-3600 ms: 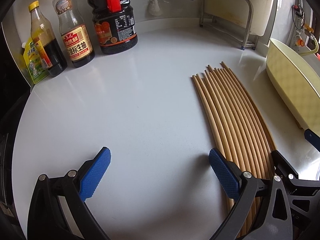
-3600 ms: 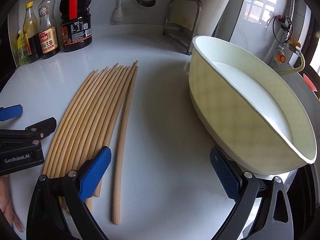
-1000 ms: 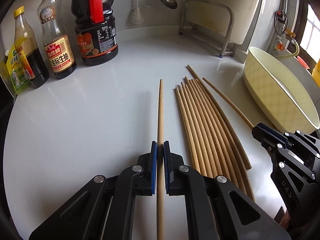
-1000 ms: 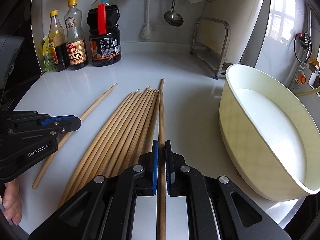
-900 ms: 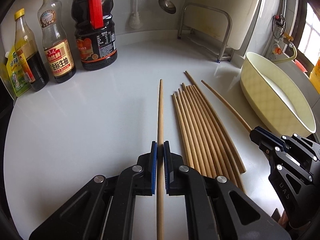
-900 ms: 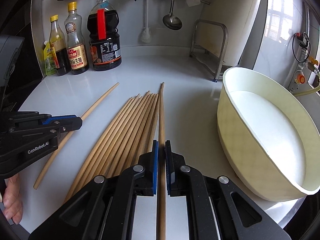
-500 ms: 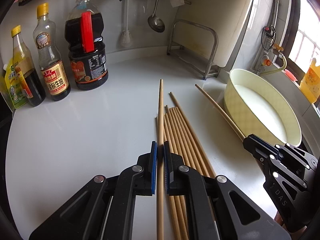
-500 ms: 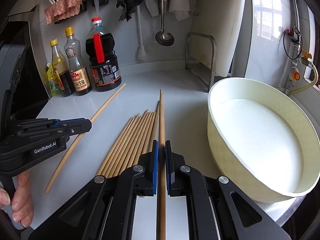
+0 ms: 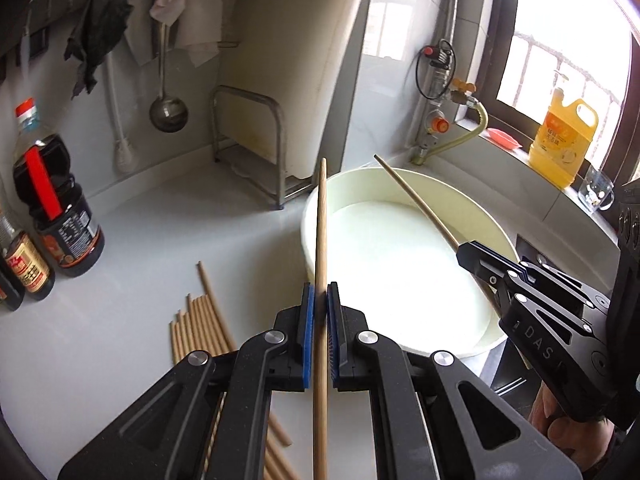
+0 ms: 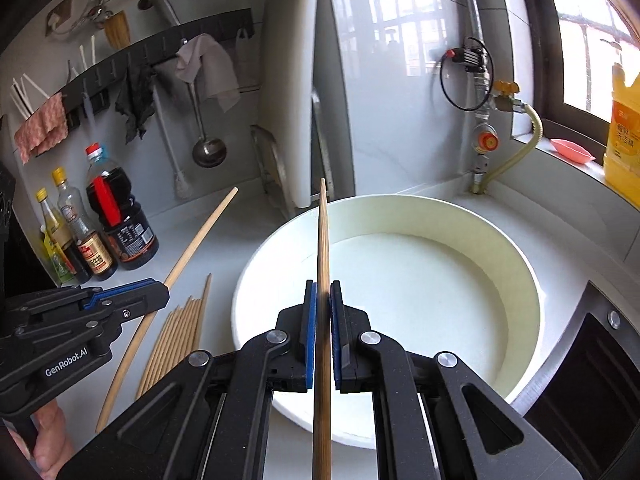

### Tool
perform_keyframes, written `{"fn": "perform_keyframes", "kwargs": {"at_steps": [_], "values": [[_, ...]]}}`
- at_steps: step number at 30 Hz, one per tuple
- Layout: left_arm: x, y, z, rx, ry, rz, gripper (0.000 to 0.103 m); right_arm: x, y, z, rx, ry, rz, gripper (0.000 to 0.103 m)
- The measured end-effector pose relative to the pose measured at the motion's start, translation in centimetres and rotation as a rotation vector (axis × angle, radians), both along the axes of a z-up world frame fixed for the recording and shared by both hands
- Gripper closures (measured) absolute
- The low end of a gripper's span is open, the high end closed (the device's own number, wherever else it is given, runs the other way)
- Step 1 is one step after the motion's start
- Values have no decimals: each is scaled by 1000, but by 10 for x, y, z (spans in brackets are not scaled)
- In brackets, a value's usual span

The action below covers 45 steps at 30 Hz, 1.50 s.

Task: Organize utensils
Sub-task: 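Carry both held chopsticks up and over the cream basin with both tools, then lower the chopsticks into the basin and open both tools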

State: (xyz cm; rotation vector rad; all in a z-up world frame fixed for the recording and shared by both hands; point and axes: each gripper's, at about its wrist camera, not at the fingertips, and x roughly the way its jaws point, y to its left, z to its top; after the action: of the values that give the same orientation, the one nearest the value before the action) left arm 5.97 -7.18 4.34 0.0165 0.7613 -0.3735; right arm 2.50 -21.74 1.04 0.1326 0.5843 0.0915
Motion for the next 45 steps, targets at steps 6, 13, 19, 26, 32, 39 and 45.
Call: {"fn": "perform_keyframes", "kwargs": {"at_steps": [6, 13, 19, 26, 32, 39, 45], "values": [[33, -51, -11, -5, 41, -70, 96, 13, -40, -13, 24, 48, -75, 97], [70, -78, -31, 18, 93, -92, 96, 33, -66, -42, 84, 122, -122, 97], [86, -84, -38, 5, 119, -93, 96, 37, -65, -46, 73, 126, -124, 97], [84, -92, -38, 27, 111, -113, 96, 40, -65, -48, 75, 125, -122, 97], [88, -87, -39, 22, 131, -88, 84, 41, -67, -48, 83, 122, -127, 84], [89, -72, -29, -3, 98, -32, 52, 37, -70, -44, 78, 101, -153, 81], [90, -66, -24, -5, 88, -11, 45, 35, -70, -42, 78, 94, -159, 81]]}}
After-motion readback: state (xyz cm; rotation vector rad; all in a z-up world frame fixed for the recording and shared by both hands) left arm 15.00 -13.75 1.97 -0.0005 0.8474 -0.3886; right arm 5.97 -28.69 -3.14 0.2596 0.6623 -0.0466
